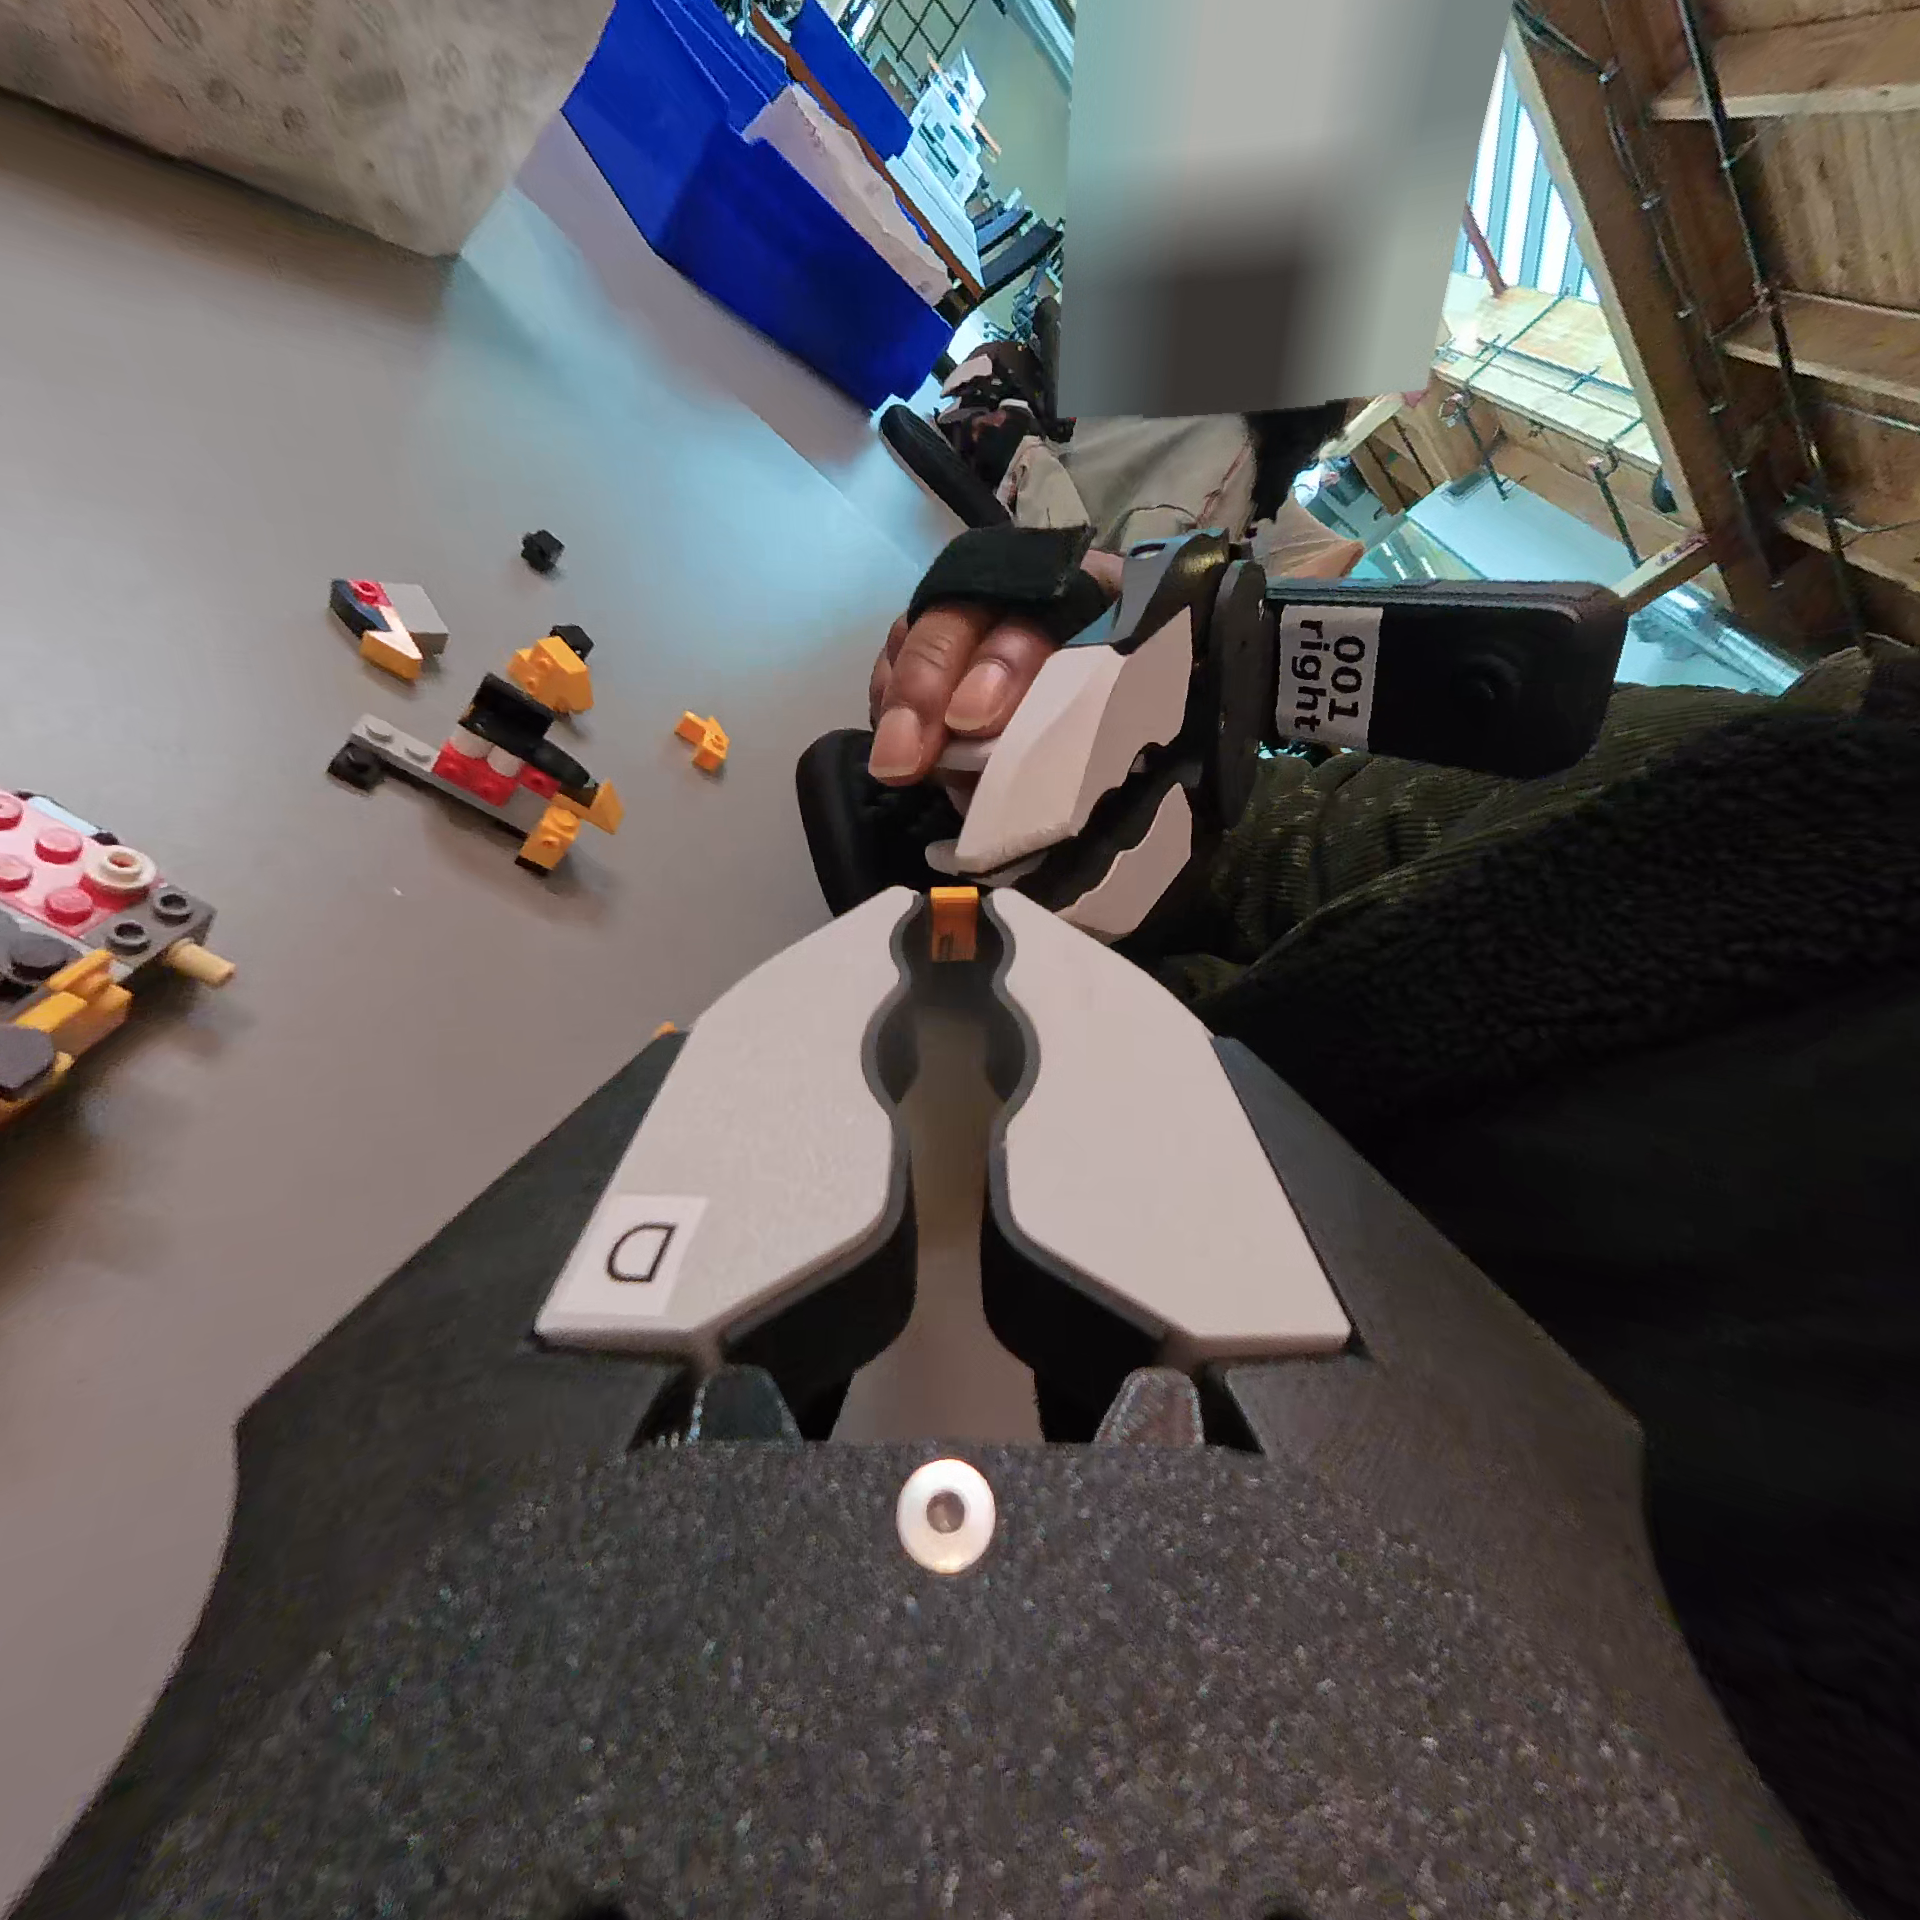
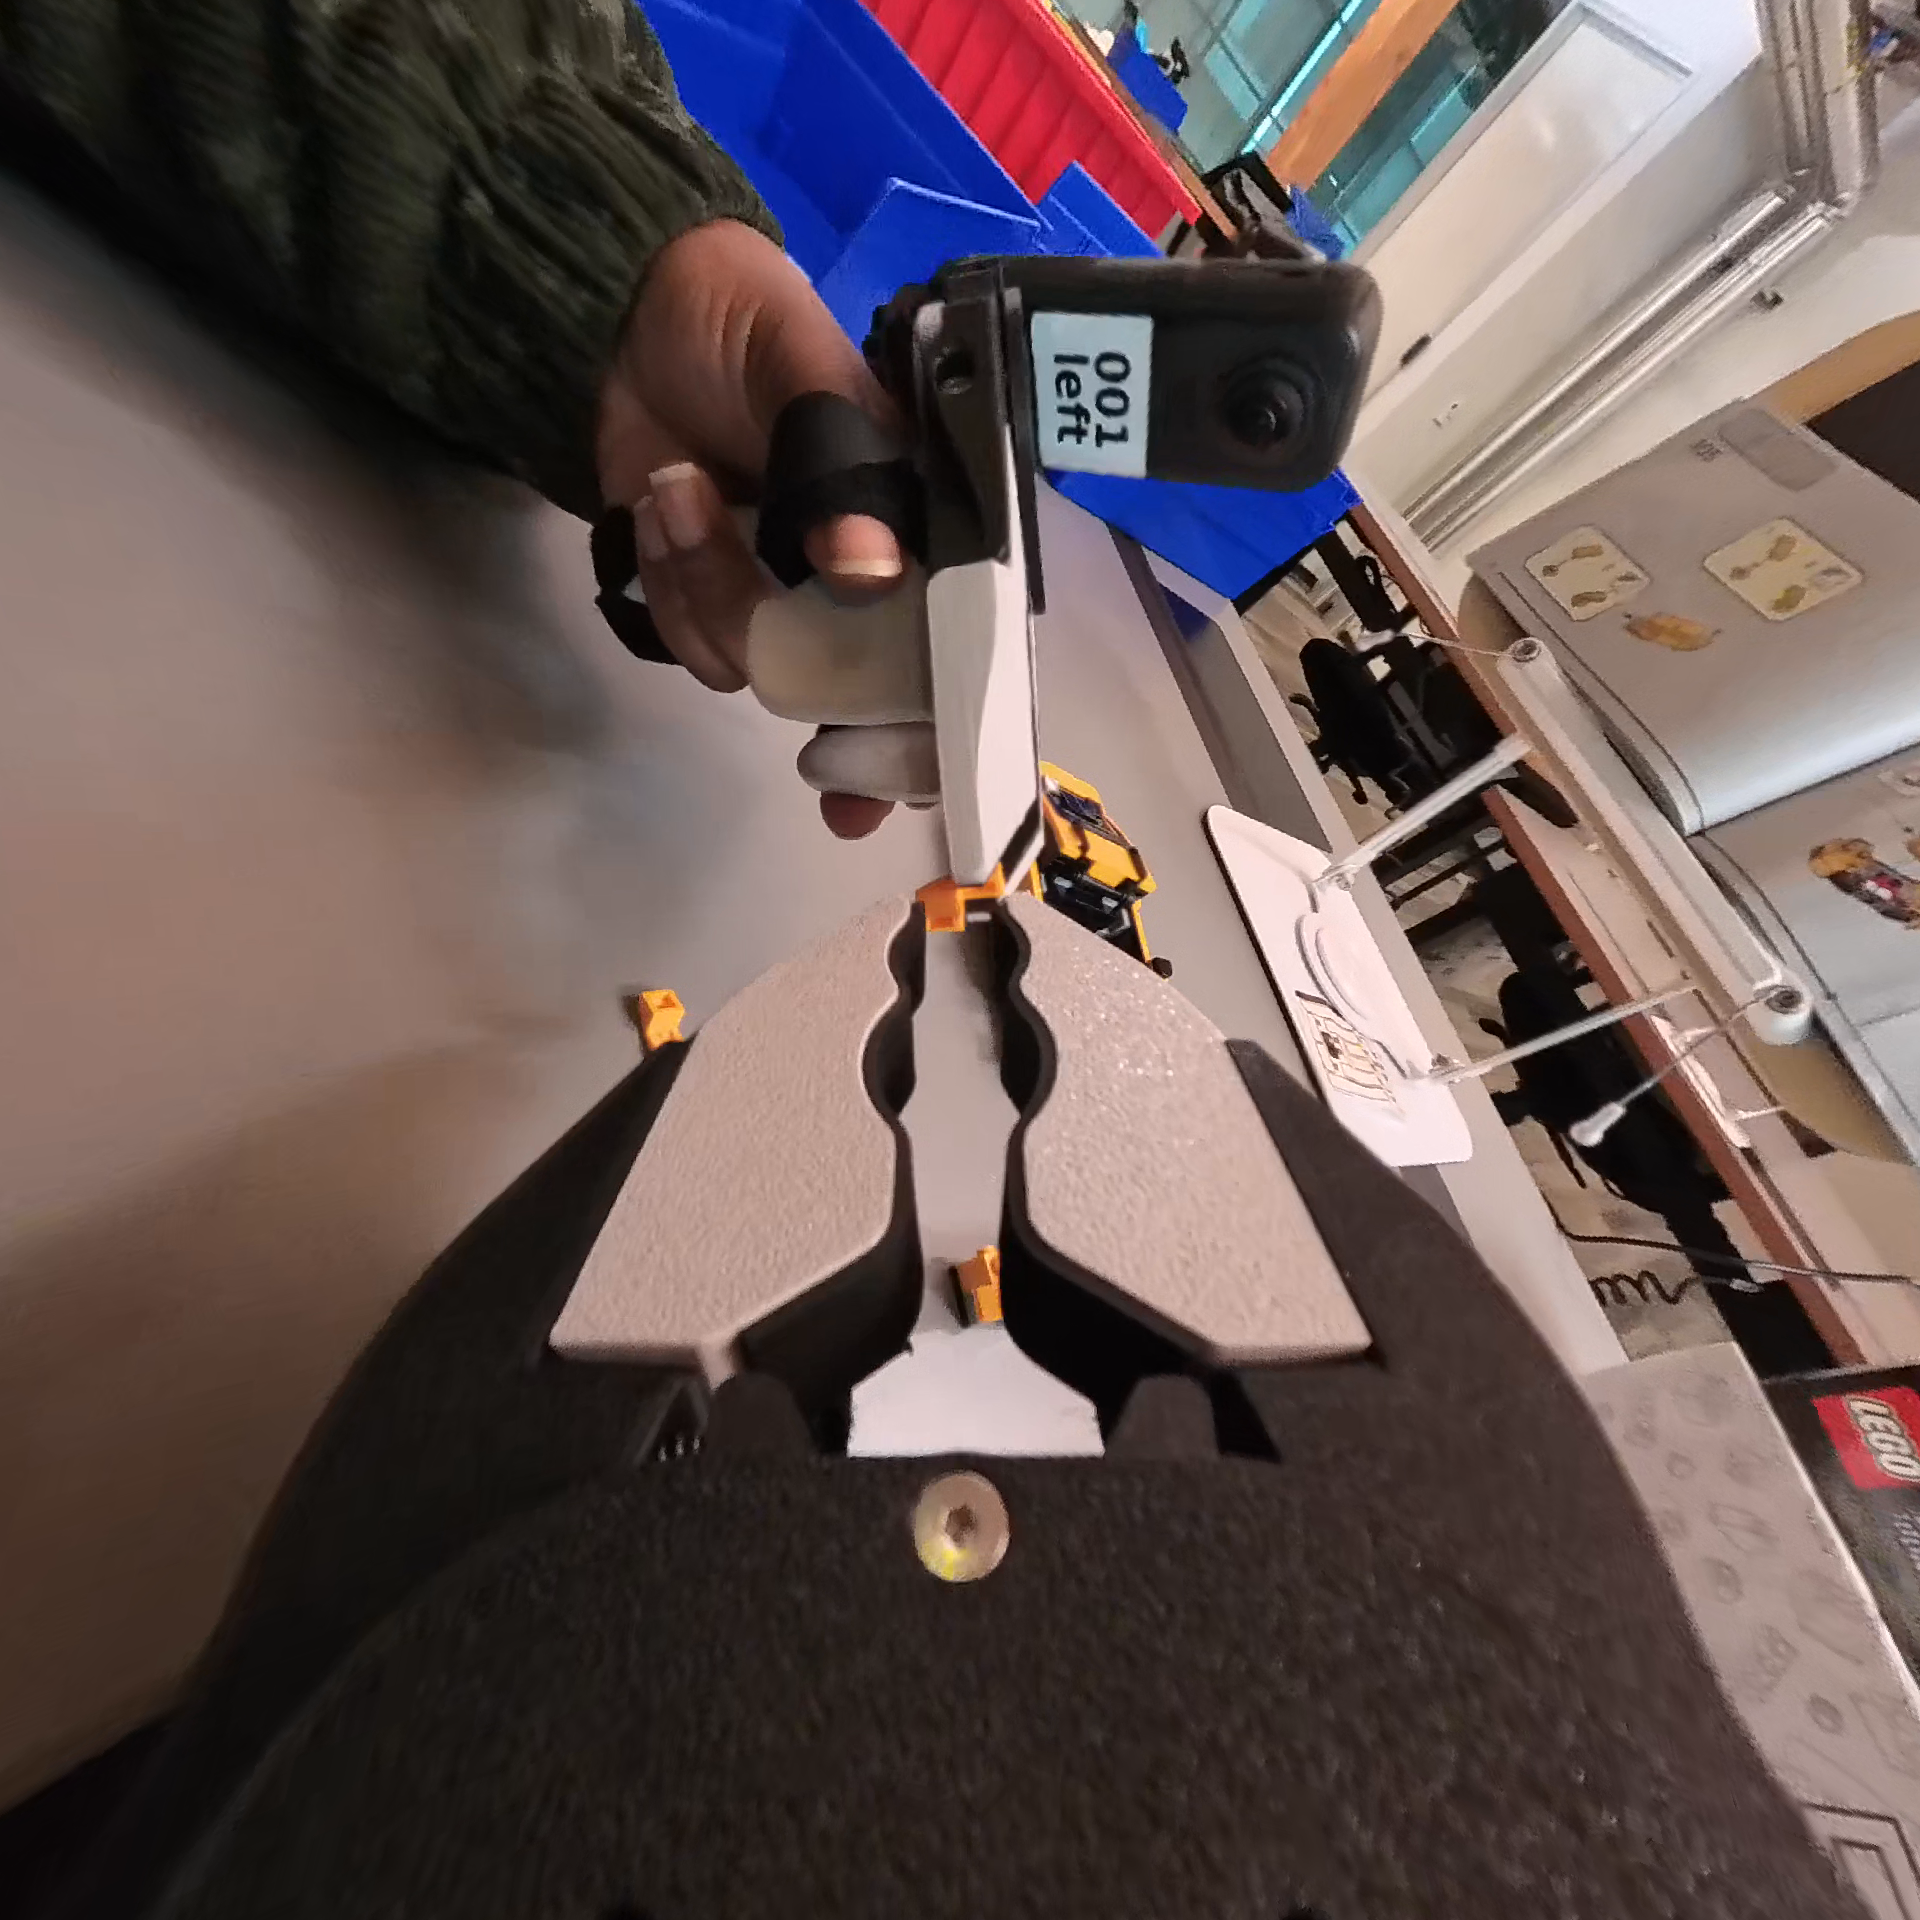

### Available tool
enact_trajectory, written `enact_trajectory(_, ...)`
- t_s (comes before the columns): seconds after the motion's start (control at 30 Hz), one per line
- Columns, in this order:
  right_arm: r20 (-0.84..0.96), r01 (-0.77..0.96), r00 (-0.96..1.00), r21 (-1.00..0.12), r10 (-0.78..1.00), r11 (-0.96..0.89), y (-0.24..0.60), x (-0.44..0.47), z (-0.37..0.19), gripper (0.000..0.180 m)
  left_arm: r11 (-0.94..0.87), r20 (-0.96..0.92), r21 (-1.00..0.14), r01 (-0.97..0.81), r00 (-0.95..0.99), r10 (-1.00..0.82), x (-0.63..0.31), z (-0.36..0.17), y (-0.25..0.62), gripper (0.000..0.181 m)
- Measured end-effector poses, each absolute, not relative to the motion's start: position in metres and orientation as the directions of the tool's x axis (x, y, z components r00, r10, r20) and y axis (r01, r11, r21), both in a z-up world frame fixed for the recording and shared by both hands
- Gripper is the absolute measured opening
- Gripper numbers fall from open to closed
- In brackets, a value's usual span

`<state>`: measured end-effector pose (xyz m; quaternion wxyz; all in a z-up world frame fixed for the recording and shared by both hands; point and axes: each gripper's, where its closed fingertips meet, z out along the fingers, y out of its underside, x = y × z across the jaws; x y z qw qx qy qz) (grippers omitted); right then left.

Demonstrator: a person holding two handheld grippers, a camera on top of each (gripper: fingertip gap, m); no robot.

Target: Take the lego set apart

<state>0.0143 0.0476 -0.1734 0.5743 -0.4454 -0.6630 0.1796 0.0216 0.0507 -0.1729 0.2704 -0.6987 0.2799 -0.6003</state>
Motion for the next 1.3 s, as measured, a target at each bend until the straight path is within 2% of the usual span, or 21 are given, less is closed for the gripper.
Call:
enact_trajectory(0.33,0.617,0.394,0.012,-0.726,0.787,0.563,0.043,0.013,-0.179,0.014,-0.740,0.736,-0.669,-0.061,0.077,-0.672,0.022,-0.173,0.049,0.008)
enact_trajectory(0.5,0.630,0.398,0.021,-0.718,0.777,0.571,0.044,0.010,-0.179,0.008,-0.740,0.737,-0.668,-0.075,0.066,-0.672,0.024,-0.173,0.046,0.008)
enact_trajectory(0.8,0.650,0.425,0.025,-0.695,0.760,0.580,0.044,0.012,-0.175,0.007,-0.714,0.711,-0.692,-0.110,0.069,-0.700,0.021,-0.165,0.042,0.008)
enact_trajectory(0.87,0.647,0.457,0.041,-0.690,0.762,0.561,0.054,0.022,-0.180,0.007,-0.715,0.713,-0.698,-0.037,0.058,-0.699,0.005,-0.151,0.050,0.007)
enact_trajectory(0.97,0.591,0.418,0.071,-0.749,0.804,0.514,0.058,0.025,-0.175,0.007,-0.650,0.636,-0.755,-0.087,0.144,-0.758,-0.012,-0.153,0.054,0.008)
enact_trajectory(1.17,0.547,0.428,0.079,-0.774,0.834,0.467,0.065,0.024,-0.184,0.008,-0.562,0.466,-0.781,-0.272,0.346,-0.814,-0.041,-0.180,0.063,0.008)
enact_trajectory(1.3,0.531,0.416,0.115,-0.793,0.840,0.445,0.071,0.026,-0.182,0.007,-0.462,0.262,-0.807,-0.367,0.479,-0.838,-0.073,-0.189,0.071,0.007)
